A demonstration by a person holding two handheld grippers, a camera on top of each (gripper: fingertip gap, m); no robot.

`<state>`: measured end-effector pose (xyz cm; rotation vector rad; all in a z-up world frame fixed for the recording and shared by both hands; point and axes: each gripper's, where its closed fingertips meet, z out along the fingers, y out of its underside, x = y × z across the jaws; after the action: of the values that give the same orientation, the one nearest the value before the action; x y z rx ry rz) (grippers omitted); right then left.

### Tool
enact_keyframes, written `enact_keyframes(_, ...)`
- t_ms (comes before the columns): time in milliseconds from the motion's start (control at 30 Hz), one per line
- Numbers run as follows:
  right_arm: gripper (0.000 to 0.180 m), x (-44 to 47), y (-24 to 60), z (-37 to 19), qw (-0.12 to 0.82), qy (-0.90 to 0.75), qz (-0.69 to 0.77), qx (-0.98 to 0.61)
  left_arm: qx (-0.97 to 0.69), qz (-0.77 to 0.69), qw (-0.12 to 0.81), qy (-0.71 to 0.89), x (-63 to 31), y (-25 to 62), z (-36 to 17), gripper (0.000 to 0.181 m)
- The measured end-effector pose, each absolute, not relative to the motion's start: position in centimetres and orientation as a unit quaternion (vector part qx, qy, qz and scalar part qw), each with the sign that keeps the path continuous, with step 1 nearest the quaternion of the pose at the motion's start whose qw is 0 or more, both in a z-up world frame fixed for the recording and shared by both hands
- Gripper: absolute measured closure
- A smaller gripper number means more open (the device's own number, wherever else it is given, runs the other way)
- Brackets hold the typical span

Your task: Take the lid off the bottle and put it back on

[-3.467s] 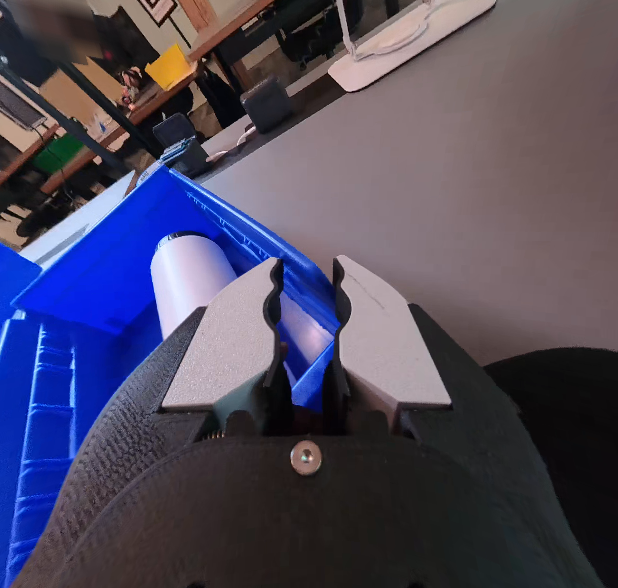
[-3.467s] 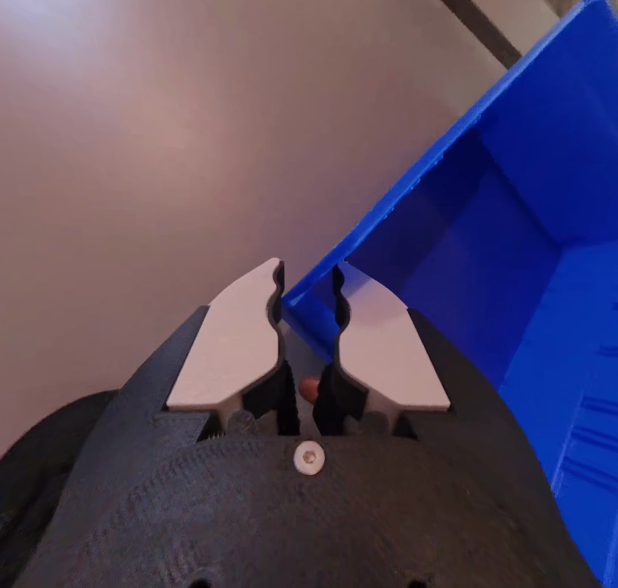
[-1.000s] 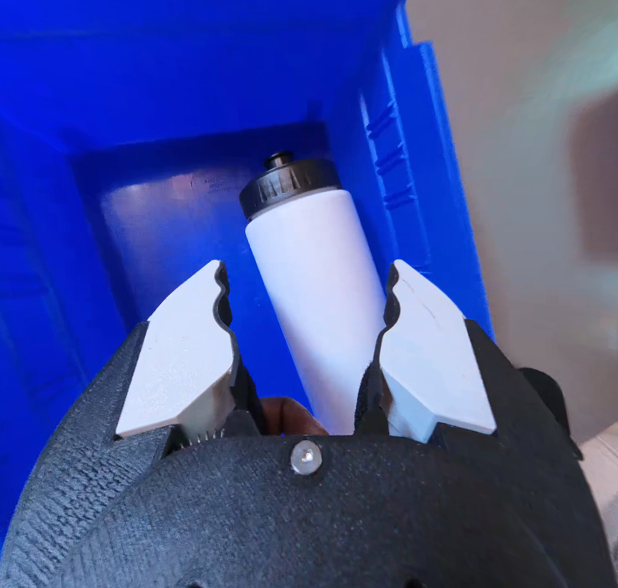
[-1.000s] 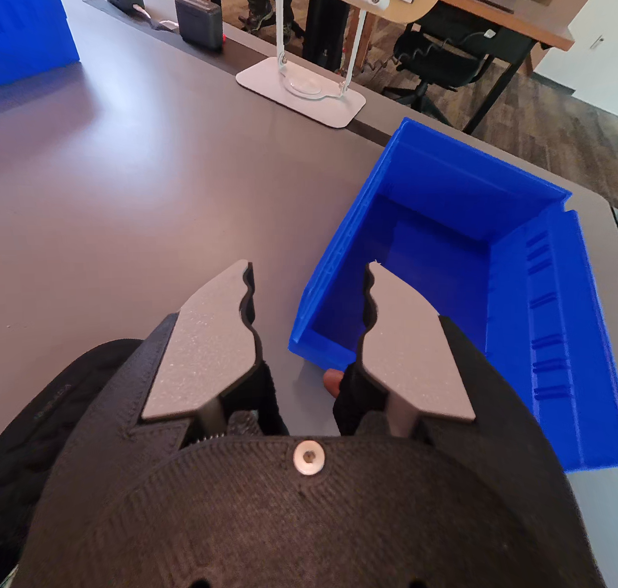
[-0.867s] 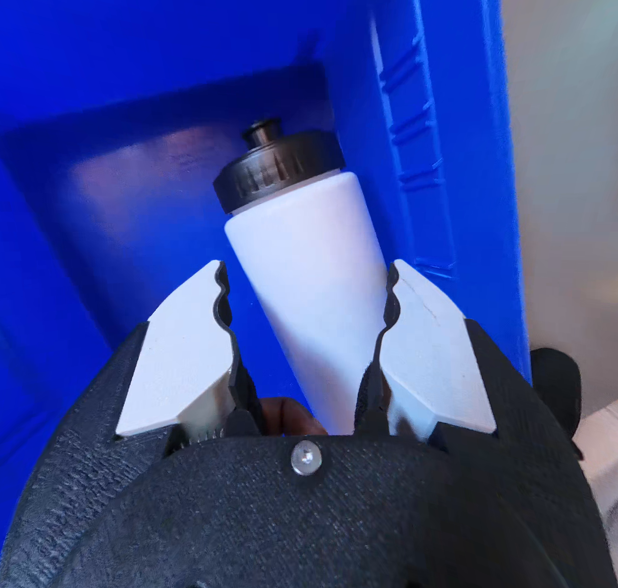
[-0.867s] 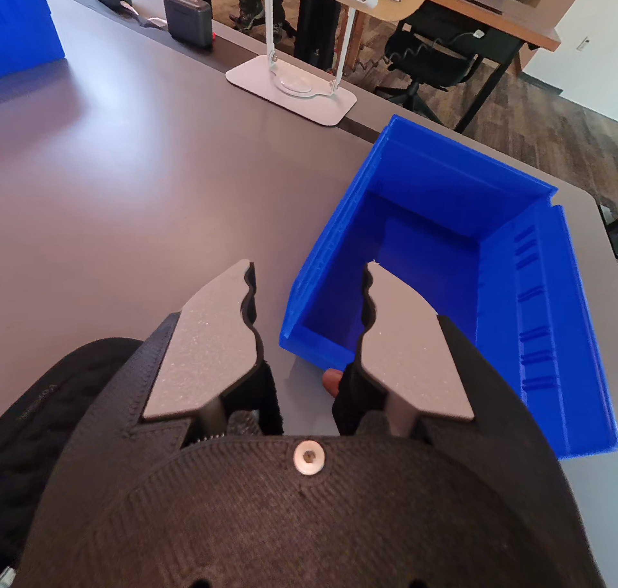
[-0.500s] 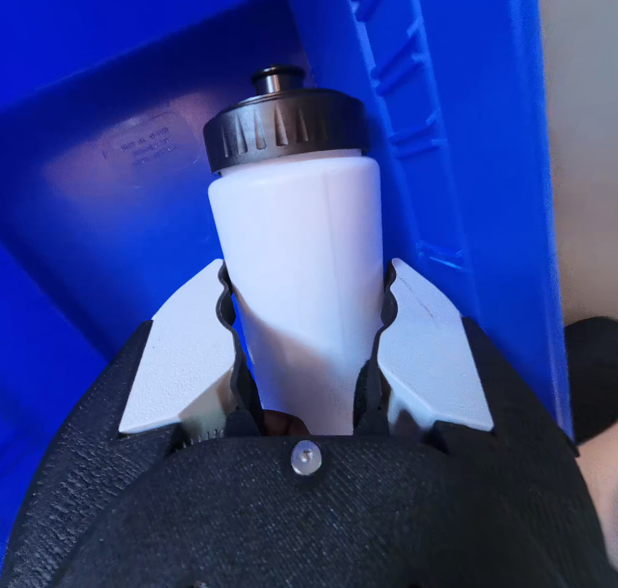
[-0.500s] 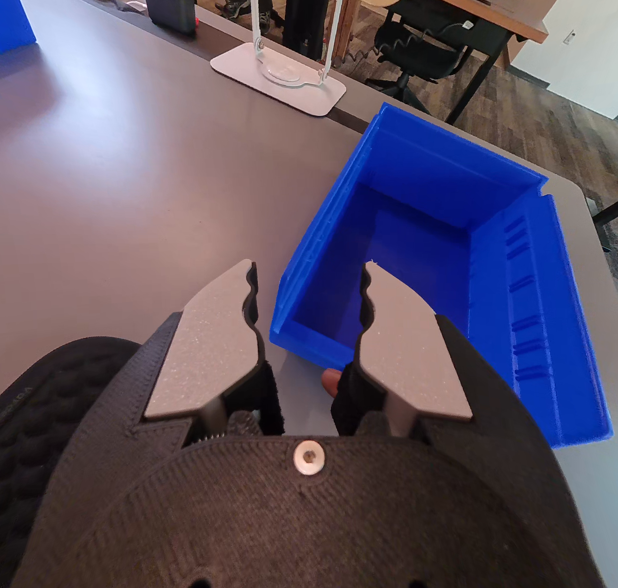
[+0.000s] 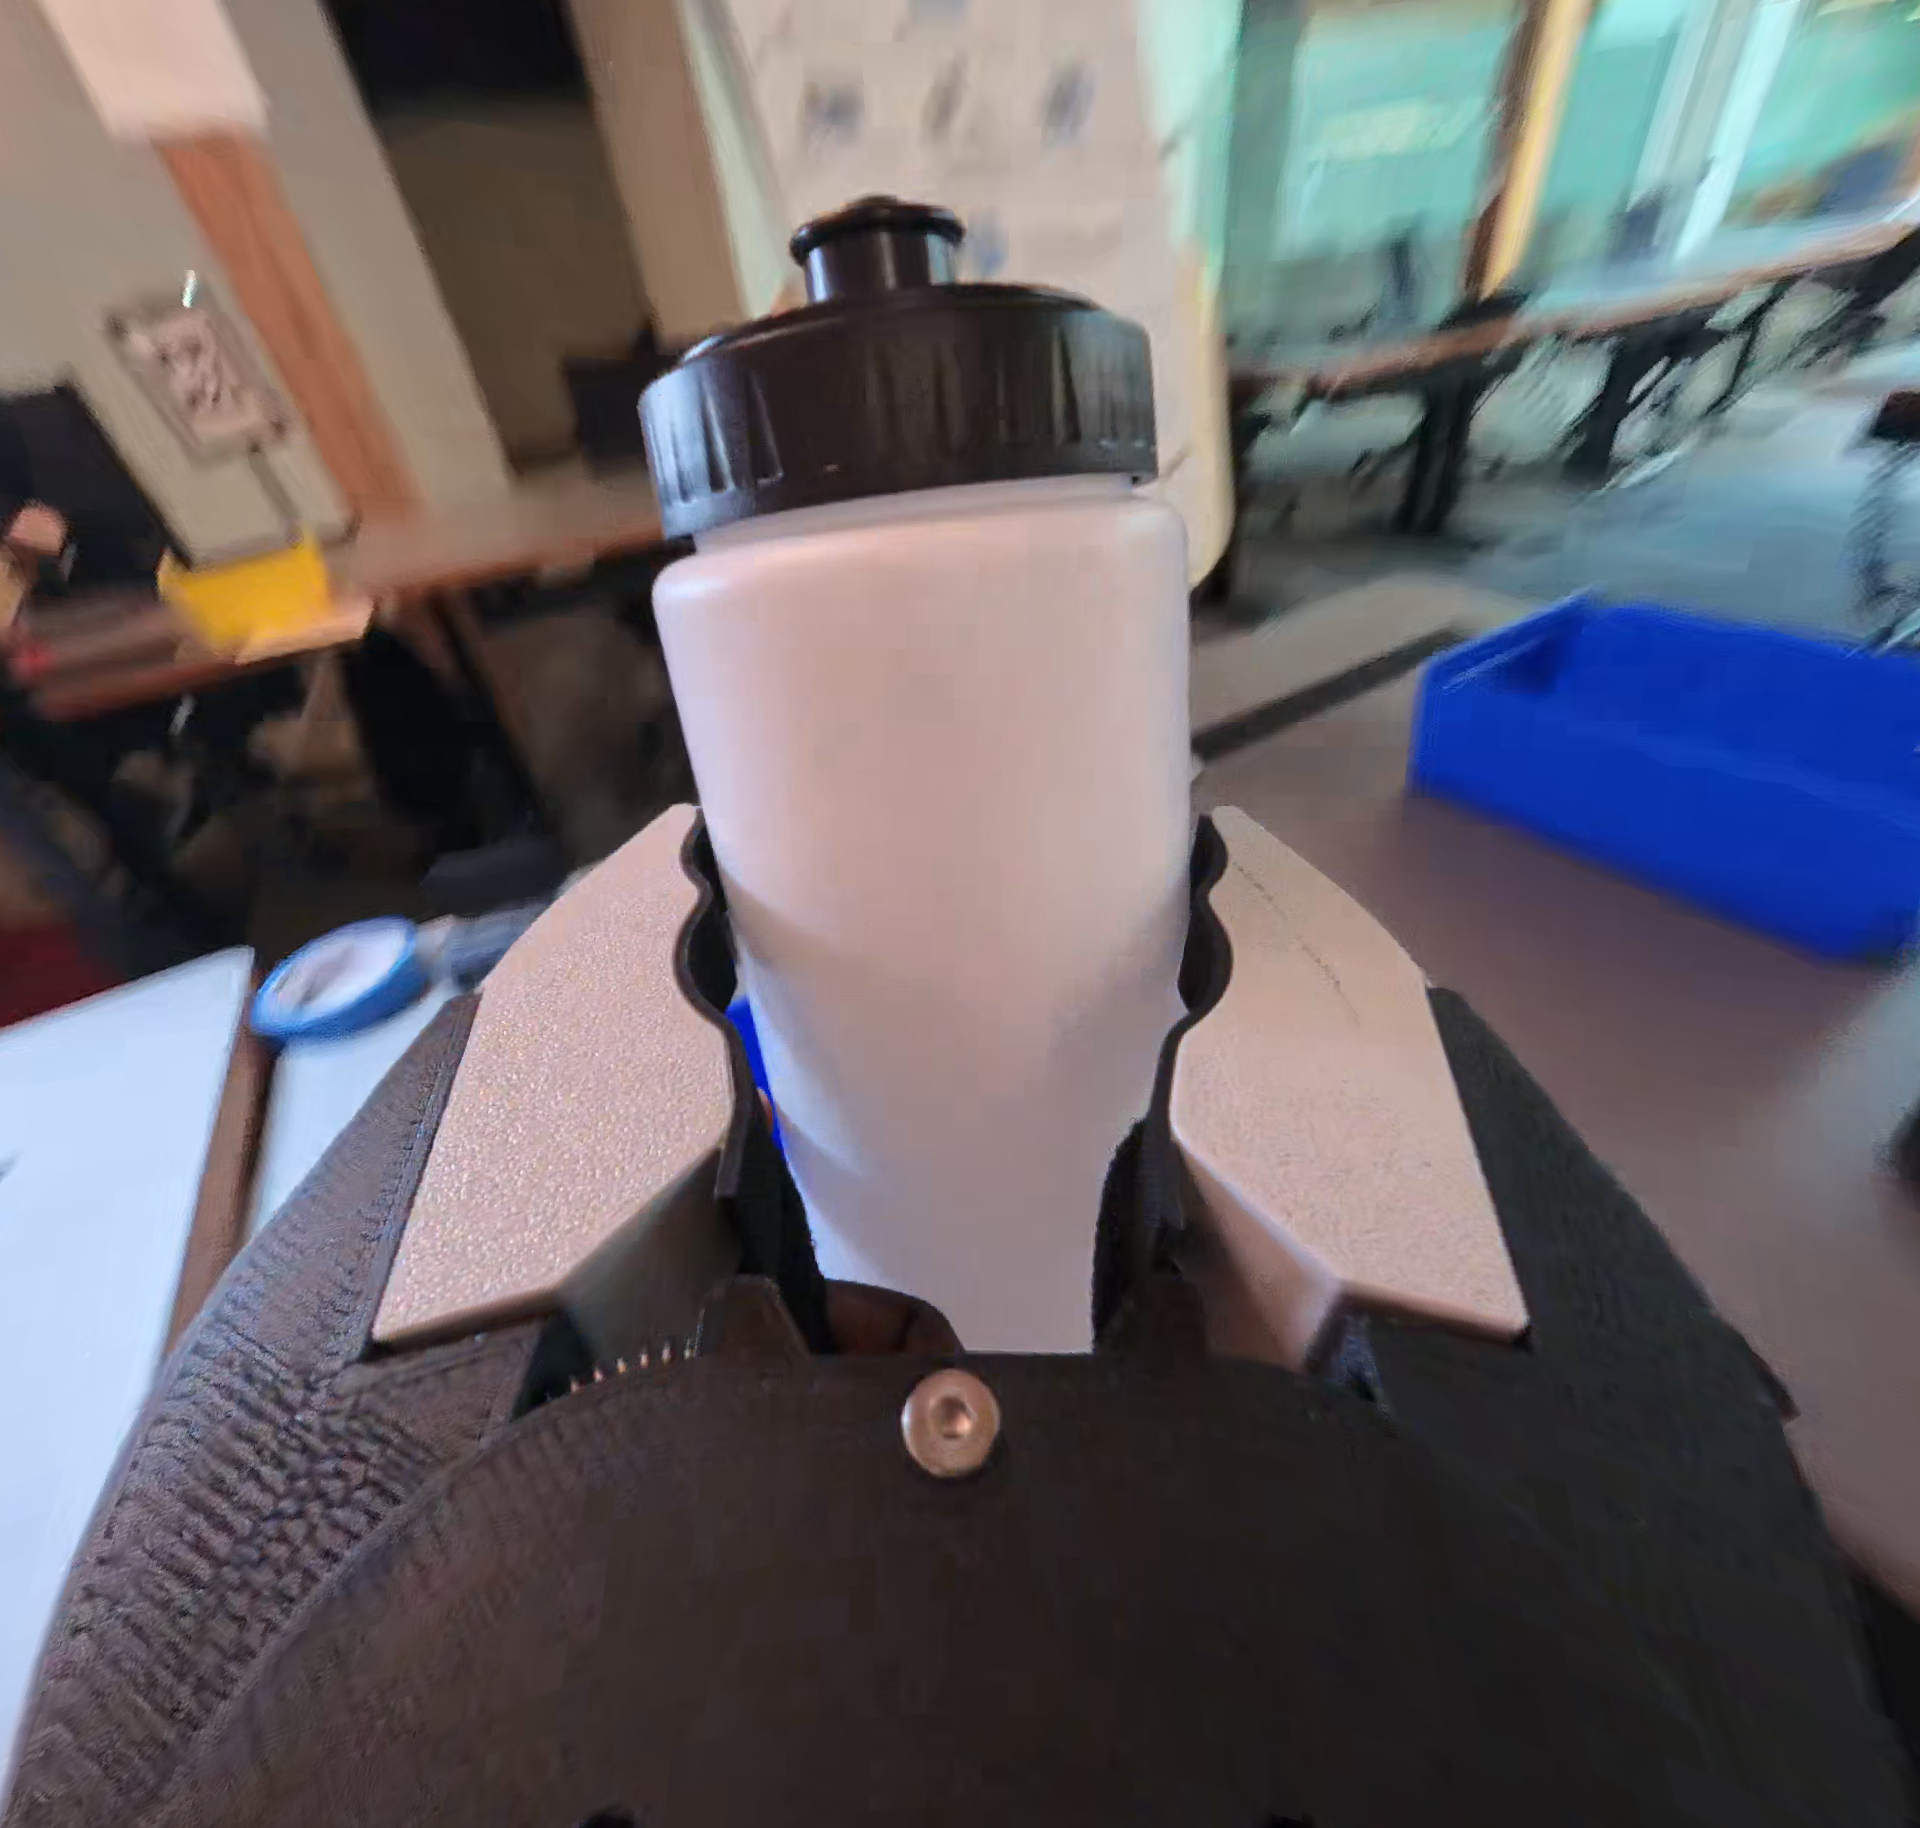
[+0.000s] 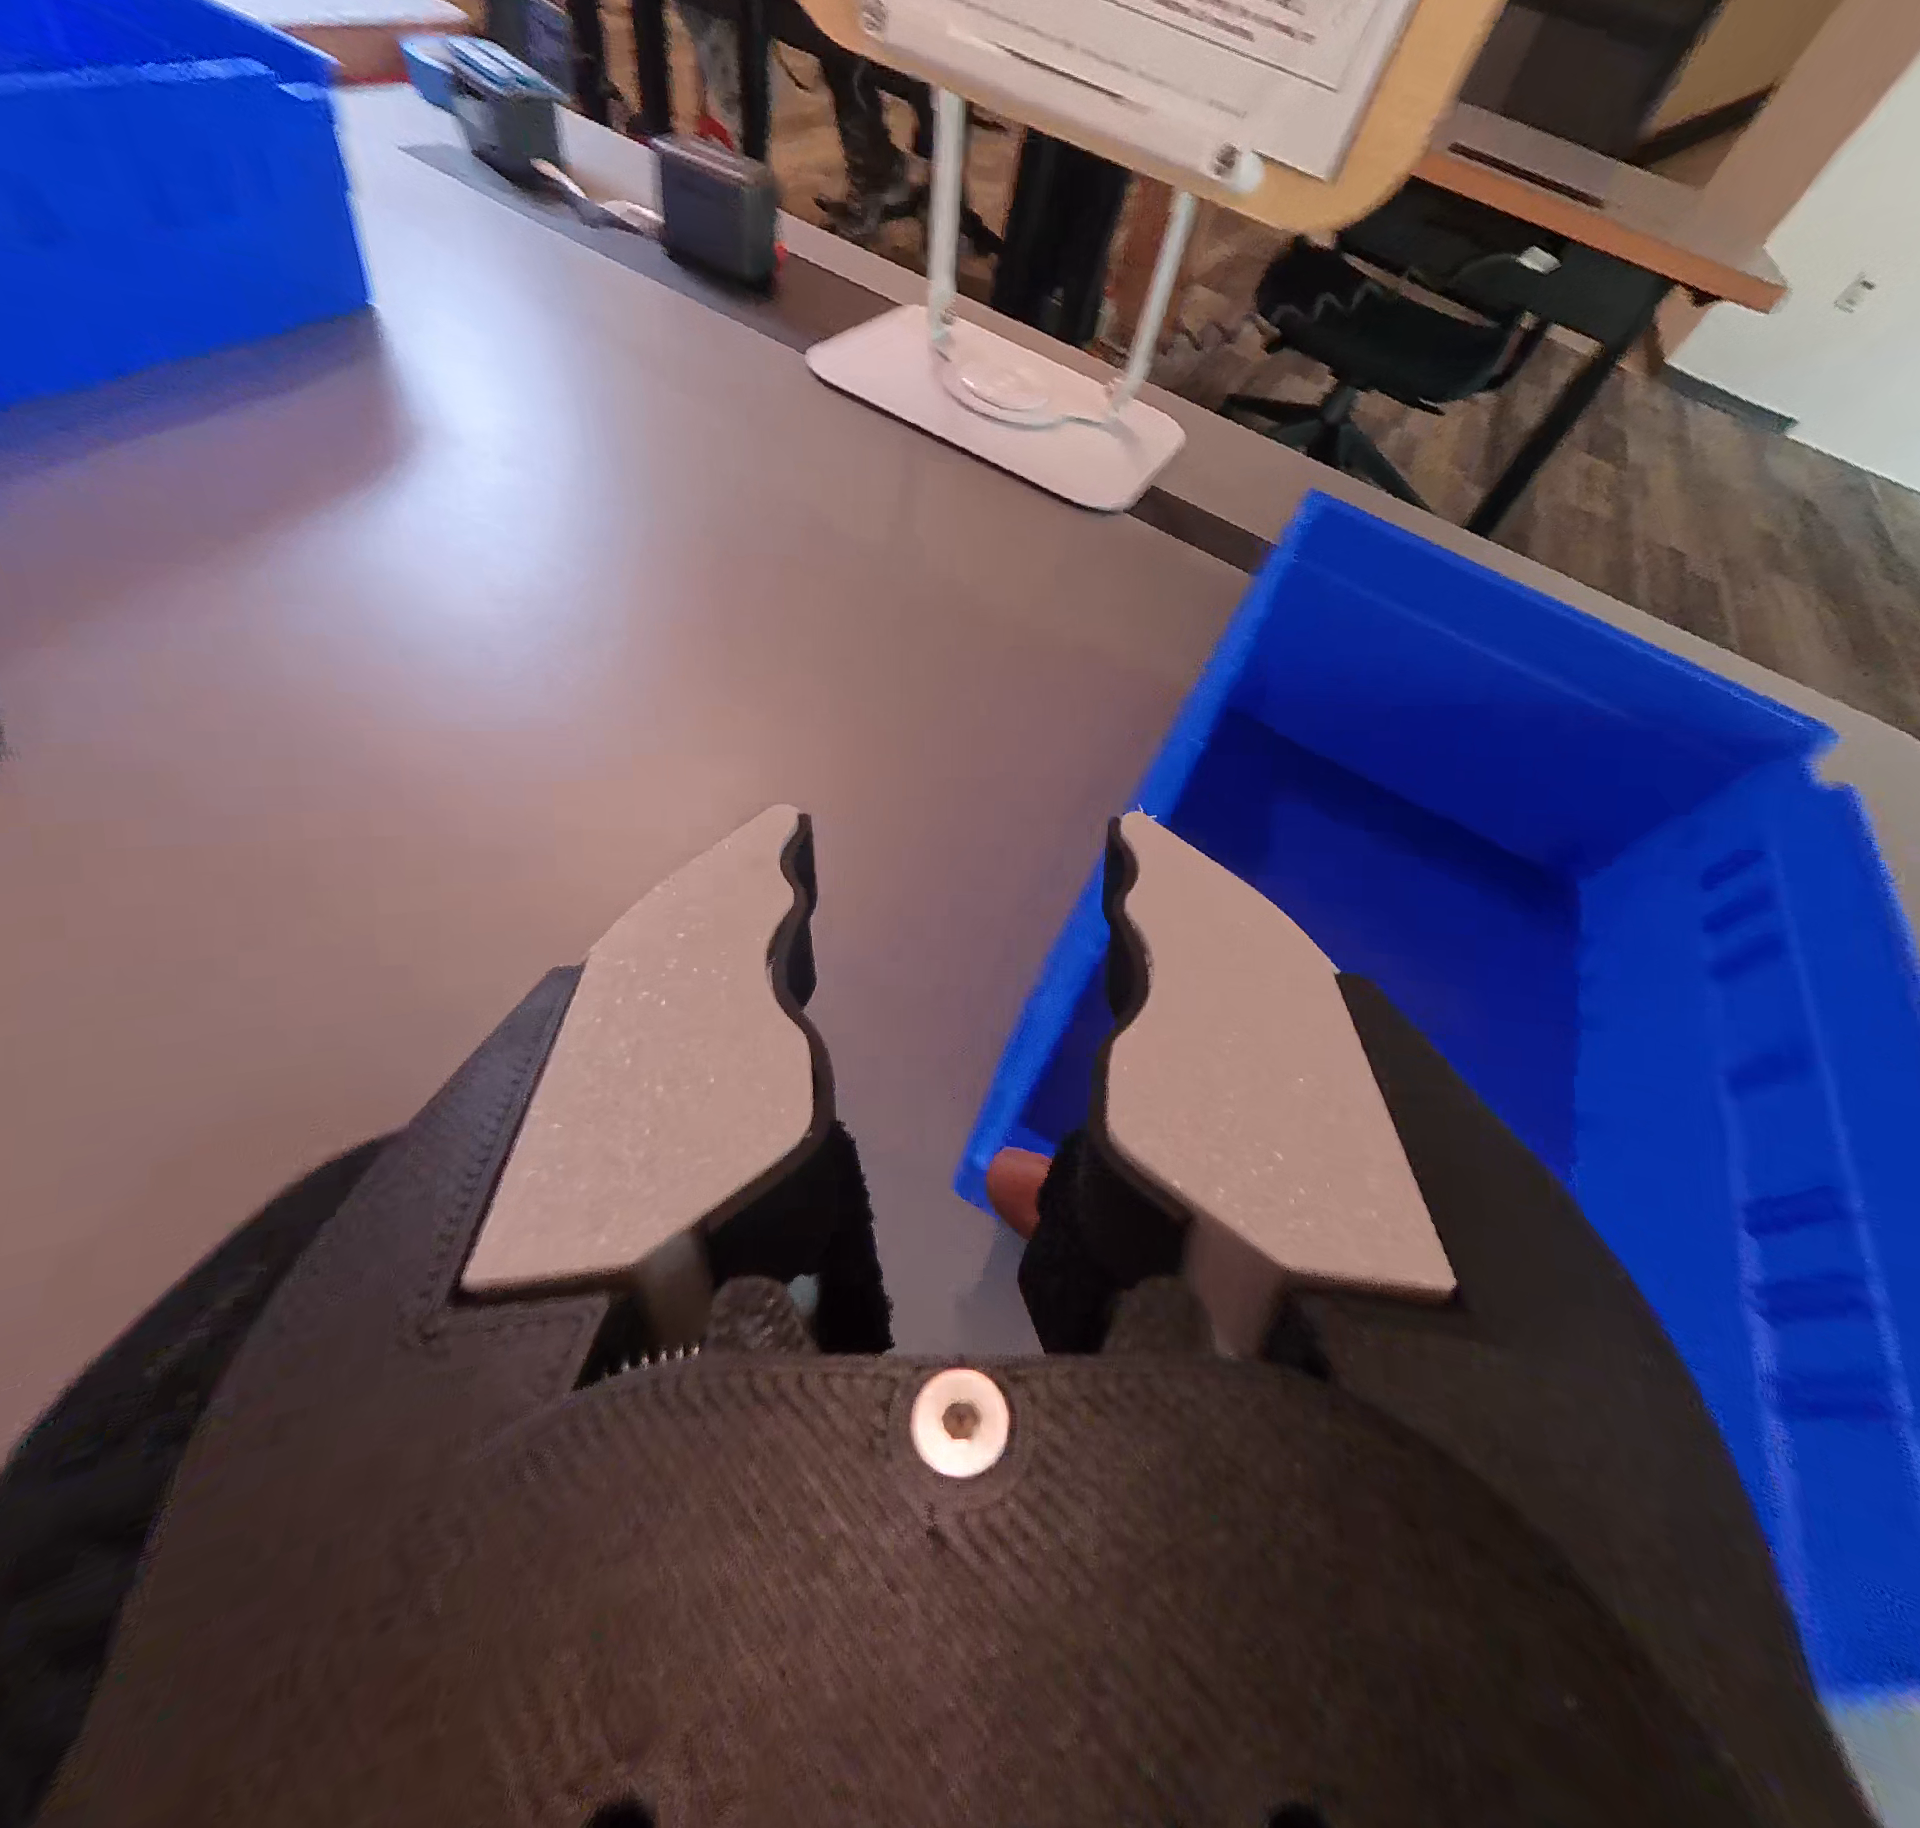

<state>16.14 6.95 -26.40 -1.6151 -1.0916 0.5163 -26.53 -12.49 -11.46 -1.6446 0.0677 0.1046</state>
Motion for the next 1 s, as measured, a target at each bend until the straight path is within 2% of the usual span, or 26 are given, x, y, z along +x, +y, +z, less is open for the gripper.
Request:
enact_keyframes(67,0.126,14.0,5.3,-25.8,0.528,-0.473,0.266,-0.653,-0.676,0.007,0.734,0.058,-21.9,-13.0,-9.6,0.095)
enact_keyframes(133,0.127,11.8,3.3,-24.8,0.524,-0.484,0.325,-0.621,-0.637,-0.039,0.765,0.085,-17.0,-12.8,-10.1,0.095)
enact_keyframes(333,0.124,6.3,-3.2,-21.0,0.497,-0.513,0.488,-0.501,-0.615,-0.184,0.757,0.125,-4.7,-7.7,-19.2,0.096)
enact_keyframes(500,0.101,3.4,-5.3,-19.0,0.48,-0.518,0.539,-0.46,-0.615,-0.222,0.738,0.168,0.2,-5.5,-23.7,0.095)
enact_keyframes(633,0.089,1.5,-5.9,-18.7,0.478,-0.543,0.528,-0.444,-0.622,-0.189,0.727,0.222,1.9,-5.9,-25.3,0.095)
enact_keyframes(767,0.092,0.3,-7.3,-18.9,0.459,-0.572,0.529,-0.427,-0.607,-0.19,0.733,0.24,2.4,-6.5,-25.5,0.095)
enact_keyframes(867,0.11,0.1,-8.6,-19.4,0.438,-0.603,0.526,-0.411,-0.609,-0.181,0.733,0.244,2.4,-6.5,-25.6,0.094)
enact_keyframes(1000,0.11,0.2,-8.6,-19.5,0.435,-0.606,0.519,-0.417,-0.62,-0.183,0.722,0.247,2.5,-6.5,-25.8,0.095)
